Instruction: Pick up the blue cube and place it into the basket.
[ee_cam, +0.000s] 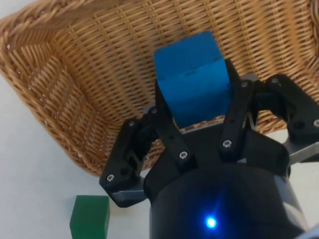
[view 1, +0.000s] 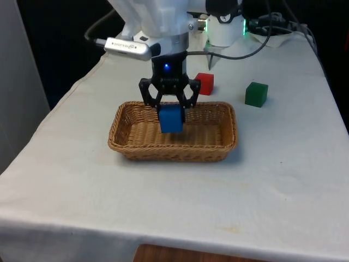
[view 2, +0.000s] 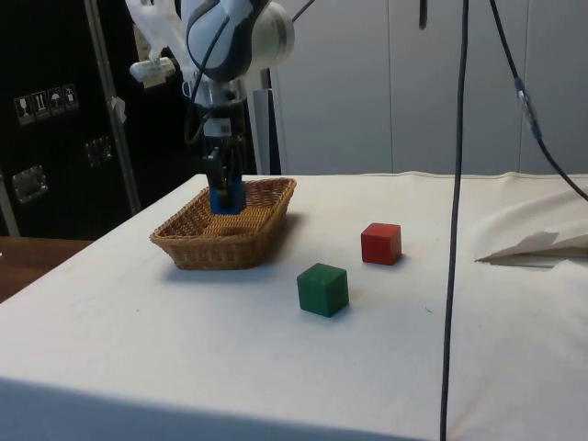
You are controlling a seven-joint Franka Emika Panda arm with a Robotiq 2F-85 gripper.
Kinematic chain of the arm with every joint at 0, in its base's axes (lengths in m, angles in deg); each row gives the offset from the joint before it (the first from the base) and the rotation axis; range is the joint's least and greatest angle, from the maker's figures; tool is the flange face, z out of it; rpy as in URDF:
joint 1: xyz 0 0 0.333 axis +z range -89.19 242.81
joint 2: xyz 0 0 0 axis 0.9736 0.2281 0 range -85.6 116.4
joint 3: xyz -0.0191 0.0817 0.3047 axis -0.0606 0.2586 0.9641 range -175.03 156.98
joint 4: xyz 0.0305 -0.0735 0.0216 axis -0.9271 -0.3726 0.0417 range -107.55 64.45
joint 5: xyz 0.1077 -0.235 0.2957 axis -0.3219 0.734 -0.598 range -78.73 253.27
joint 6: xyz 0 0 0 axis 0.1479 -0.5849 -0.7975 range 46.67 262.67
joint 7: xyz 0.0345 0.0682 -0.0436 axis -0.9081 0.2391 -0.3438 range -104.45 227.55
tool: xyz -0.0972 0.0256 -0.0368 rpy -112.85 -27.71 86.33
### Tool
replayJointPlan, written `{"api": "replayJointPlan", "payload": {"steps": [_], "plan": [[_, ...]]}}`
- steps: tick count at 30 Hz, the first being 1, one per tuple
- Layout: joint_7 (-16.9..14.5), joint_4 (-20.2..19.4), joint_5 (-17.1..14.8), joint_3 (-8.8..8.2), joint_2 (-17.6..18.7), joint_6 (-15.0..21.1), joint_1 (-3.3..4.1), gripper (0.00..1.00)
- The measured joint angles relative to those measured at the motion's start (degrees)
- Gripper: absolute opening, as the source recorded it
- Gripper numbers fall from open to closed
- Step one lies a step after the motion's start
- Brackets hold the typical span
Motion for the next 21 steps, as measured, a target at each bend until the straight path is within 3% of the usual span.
{"api": "replayJointPlan", "payload": {"steps": [6,14,21], "plan": [[0.00,-0.11,0.00,0.00,0.97,1.15,0.00,0.02],[-0.06,-2.23,0.00,0.11,1.66,5.39,0.00,0.02],[-0.06,-2.35,0.00,0.17,2.46,6.42,0.00,0.02]]}}
